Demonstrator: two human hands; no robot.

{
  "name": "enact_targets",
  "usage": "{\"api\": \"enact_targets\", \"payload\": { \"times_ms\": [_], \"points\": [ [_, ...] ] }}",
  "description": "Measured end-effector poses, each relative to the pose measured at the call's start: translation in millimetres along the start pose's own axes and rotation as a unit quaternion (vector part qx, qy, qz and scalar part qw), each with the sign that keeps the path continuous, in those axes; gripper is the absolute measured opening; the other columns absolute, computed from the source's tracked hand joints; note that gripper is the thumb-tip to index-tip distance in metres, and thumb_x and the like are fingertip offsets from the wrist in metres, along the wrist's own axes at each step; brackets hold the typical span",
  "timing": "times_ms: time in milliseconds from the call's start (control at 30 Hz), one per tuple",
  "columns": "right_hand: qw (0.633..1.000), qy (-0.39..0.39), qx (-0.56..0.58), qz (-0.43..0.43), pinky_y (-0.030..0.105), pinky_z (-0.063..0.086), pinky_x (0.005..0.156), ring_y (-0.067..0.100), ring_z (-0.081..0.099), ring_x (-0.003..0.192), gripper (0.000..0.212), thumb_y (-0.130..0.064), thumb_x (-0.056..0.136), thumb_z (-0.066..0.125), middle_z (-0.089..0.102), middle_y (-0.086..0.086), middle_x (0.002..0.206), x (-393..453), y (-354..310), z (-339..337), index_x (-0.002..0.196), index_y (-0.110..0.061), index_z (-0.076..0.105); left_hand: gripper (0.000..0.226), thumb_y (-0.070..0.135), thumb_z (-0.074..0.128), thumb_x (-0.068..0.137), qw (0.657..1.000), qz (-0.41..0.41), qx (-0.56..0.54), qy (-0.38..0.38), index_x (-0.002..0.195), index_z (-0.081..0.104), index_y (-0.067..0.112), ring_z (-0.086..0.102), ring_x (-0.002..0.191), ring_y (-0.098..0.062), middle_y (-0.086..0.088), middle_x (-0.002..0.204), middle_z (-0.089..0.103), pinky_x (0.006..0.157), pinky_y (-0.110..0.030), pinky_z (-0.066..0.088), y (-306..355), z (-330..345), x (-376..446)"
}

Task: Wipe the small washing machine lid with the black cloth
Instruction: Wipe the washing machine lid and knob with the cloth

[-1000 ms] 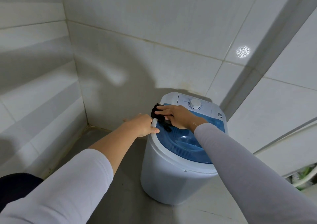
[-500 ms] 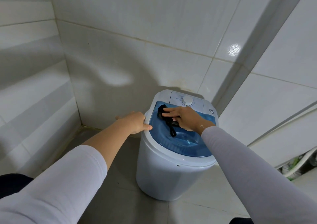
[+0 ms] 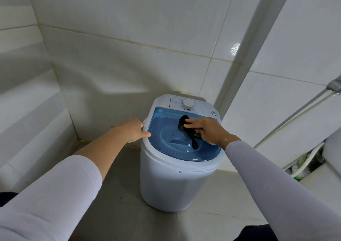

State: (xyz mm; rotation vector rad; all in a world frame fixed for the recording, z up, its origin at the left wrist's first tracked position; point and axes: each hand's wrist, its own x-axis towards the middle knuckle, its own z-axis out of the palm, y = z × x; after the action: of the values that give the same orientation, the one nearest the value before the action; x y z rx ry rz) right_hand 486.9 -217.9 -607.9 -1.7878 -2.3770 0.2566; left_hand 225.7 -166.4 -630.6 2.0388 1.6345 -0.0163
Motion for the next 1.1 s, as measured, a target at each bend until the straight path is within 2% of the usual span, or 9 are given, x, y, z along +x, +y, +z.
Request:
{"api": "enact_targets", "payload": {
  "times_ms": [100,233,467,600,733,867,967,1100],
  "points": [
    [1.000,0.016,0.003,0.010,-0.005,0.018,0.092,0.020,0.048,0.128,0.041,0.004,0.087,0.054,0.050,0.002,0.140,-11.6,8.5,-3.8,0.123,-0.014,0.060,0.060,0.041,0.049,0.095,1.000,0.008,0.006,0.003,0.143,0.040,0.007,0.040,0.137,-0.028,-0.010,0.150,0.039,0.110,-0.037,0.031,3.3,-1.2,-3.4],
    [0.998,0.036,-0.015,0.046,0.006,0.020,0.096,0.021,0.047,0.128,0.042,0.003,0.089,0.049,0.050,0.000,0.141,-30.5,23.8,-7.2,0.125,-0.017,0.058,0.061,0.041,0.048,0.095,1.000,0.016,0.012,-0.005,0.145,0.037,0.008,0.035,0.140,-0.027,-0.009,0.154,0.034,0.112,-0.037,0.028,3.4,-2.2,-5.4],
    [0.988,0.096,0.043,0.112,0.011,0.026,0.101,0.022,0.053,0.123,0.039,0.003,0.089,0.048,0.056,0.000,0.135,-66.8,39.0,-6.8,0.118,-0.017,0.064,0.059,0.040,0.049,0.095,1.000,0.027,0.002,-0.006,0.144,0.040,0.009,0.036,0.139,-0.026,-0.008,0.154,0.034,0.112,-0.035,0.028,3.5,-3.5,-8.7],
    [0.981,0.119,0.064,0.139,0.007,0.025,0.099,0.020,0.054,0.123,0.038,0.002,0.088,0.048,0.057,0.000,0.134,-78.0,40.6,-3.5,0.117,-0.017,0.064,0.063,0.040,0.047,0.096,1.000,0.021,-0.020,-0.002,0.147,0.033,0.007,0.029,0.143,-0.025,-0.007,0.157,0.026,0.115,-0.034,0.023,4.1,-2.2,-13.0],
    [0.980,0.098,0.076,0.153,0.004,0.026,0.096,0.023,0.056,0.120,0.033,0.003,0.087,0.053,0.062,0.007,0.128,-77.2,42.8,-15.0,0.113,-0.011,0.067,0.059,0.039,0.050,0.095,0.997,0.028,-0.064,0.038,0.145,0.037,0.010,0.036,0.139,-0.026,-0.006,0.154,0.034,0.112,-0.035,0.028,3.8,2.7,-22.3],
    [0.985,0.086,0.059,0.135,0.005,0.028,0.089,0.022,0.057,0.115,0.032,-0.001,0.088,0.053,0.064,0.006,0.124,-52.6,24.9,-51.8,0.114,-0.013,0.066,0.070,0.049,0.054,0.090,0.994,0.025,-0.102,0.035,0.147,0.033,0.015,0.033,0.142,-0.024,-0.003,0.156,0.031,0.115,-0.036,0.026,-4.5,6.6,-30.0],
    [0.993,0.080,0.045,0.080,0.012,0.030,0.093,0.020,0.055,0.116,0.037,0.000,0.090,0.048,0.062,0.003,0.126,-16.0,-11.8,-67.8,0.116,-0.018,0.065,0.085,0.057,0.061,0.081,0.989,0.022,-0.143,0.007,0.149,0.029,0.017,0.030,0.143,-0.022,-0.001,0.157,0.029,0.115,-0.036,0.026,-10.7,10.8,-34.9],
    [0.998,0.050,0.045,-0.007,0.018,0.035,0.093,0.020,0.054,0.115,0.041,0.003,0.089,0.045,0.061,0.003,0.127,28.5,-72.0,-54.8,0.117,-0.021,0.065,0.091,0.054,0.067,0.077,0.975,0.022,-0.220,0.010,0.150,0.027,0.019,0.031,0.143,-0.021,0.000,0.157,0.028,0.113,-0.034,0.028,-14.2,20.1,-40.2]
  ]
}}
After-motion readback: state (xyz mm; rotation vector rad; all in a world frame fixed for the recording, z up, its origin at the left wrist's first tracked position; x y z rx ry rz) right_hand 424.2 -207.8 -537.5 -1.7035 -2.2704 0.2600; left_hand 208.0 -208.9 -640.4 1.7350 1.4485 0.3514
